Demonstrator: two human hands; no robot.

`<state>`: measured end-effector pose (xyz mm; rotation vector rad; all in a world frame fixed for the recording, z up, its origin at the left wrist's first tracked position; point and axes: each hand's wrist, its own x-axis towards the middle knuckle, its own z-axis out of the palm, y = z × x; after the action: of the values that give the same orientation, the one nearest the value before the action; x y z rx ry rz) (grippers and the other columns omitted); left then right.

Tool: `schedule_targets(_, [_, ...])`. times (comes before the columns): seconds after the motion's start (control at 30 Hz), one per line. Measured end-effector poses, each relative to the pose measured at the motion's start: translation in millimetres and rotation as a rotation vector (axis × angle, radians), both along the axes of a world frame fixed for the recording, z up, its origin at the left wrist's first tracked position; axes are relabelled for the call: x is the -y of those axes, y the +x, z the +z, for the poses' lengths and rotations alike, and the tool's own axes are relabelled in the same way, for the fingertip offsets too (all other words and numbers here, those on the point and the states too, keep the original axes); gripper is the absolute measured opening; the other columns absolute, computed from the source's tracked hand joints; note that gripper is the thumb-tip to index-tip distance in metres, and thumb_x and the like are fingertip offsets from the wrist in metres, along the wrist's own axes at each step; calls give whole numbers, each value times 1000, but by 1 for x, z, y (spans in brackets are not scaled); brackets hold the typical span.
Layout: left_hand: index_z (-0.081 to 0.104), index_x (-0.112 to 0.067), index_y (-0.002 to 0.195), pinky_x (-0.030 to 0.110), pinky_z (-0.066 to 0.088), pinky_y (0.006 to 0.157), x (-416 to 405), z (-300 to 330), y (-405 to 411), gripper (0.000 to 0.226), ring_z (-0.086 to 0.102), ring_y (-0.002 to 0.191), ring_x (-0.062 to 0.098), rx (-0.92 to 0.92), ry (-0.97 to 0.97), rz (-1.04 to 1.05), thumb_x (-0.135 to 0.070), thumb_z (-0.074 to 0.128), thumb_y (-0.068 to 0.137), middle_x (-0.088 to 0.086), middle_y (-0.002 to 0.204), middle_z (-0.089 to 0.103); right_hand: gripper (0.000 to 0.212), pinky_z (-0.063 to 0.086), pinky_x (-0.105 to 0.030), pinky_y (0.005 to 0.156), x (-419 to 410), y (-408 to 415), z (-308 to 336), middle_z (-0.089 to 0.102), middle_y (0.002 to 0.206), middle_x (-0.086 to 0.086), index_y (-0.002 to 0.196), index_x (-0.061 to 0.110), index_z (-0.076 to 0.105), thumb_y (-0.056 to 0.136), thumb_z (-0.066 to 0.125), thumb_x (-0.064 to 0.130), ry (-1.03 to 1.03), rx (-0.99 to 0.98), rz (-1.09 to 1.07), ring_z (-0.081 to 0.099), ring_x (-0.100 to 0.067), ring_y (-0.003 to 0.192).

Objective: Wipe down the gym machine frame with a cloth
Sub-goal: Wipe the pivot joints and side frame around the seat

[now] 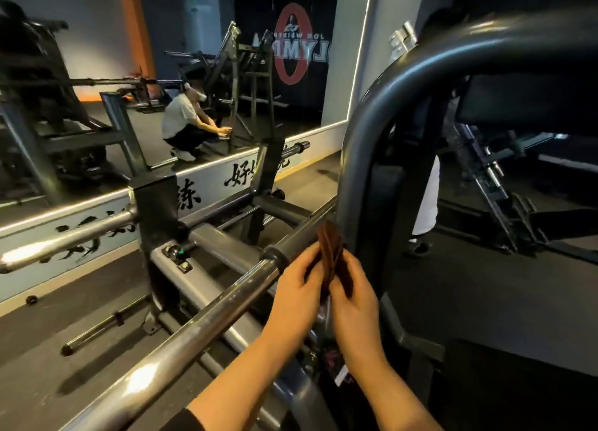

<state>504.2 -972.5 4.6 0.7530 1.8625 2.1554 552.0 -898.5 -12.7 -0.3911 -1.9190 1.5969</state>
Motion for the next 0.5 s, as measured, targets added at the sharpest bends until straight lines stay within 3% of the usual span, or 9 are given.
schedule_targets(0.1, [54, -14, 136, 35, 44, 107, -38, 17, -32, 40, 58, 120, 11, 47, 135, -46, -2, 50, 97, 1, 128, 64, 44, 43, -22, 104, -37, -23, 31, 61, 125, 10, 118, 48, 56, 100, 46, 9, 84, 0, 42, 56, 1, 116])
schedule_targets(0.17, [59, -13, 128, 40, 47, 104, -60, 30, -54, 40, 63, 114, 16, 64, 177, -10, 4, 55, 92, 6, 120, 68, 46, 40, -11, 95, -63, -40, 49, 58, 123, 5, 107, 55, 57, 98, 50, 11, 193, 47, -12, 55, 2, 108])
schedule_targets(0.3, [69, -16, 106, 41, 52, 94, -93, 50, -106, 38, 67, 96, 11, -75, 237, 100, 12, 58, 82, 2, 99, 72, 43, 33, -2, 93, -101, -71, 78, 57, 121, -2, 106, 48, 61, 93, 59, 8, 284, -33, -141, 52, 9, 104])
schedule_targets(0.4, [68, -9, 113, 43, 49, 99, -104, 60, -126, 35, 61, 109, 14, -299, 264, 419, 4, 57, 82, 4, 113, 66, 41, 28, -4, 99, -105, -83, 84, 57, 122, 8, 120, 36, 63, 88, 55, 11, 585, -140, -320, 47, 5, 111])
schedule_targets(0.5, [64, -9, 123, 34, 36, 111, -121, 51, -136, 39, 50, 126, 20, -527, 114, 467, -2, 62, 85, 10, 132, 55, 44, 34, -19, 102, -114, -100, 80, 54, 126, 1, 129, 18, 59, 86, 50, 18, 712, -201, -543, 49, -14, 118])
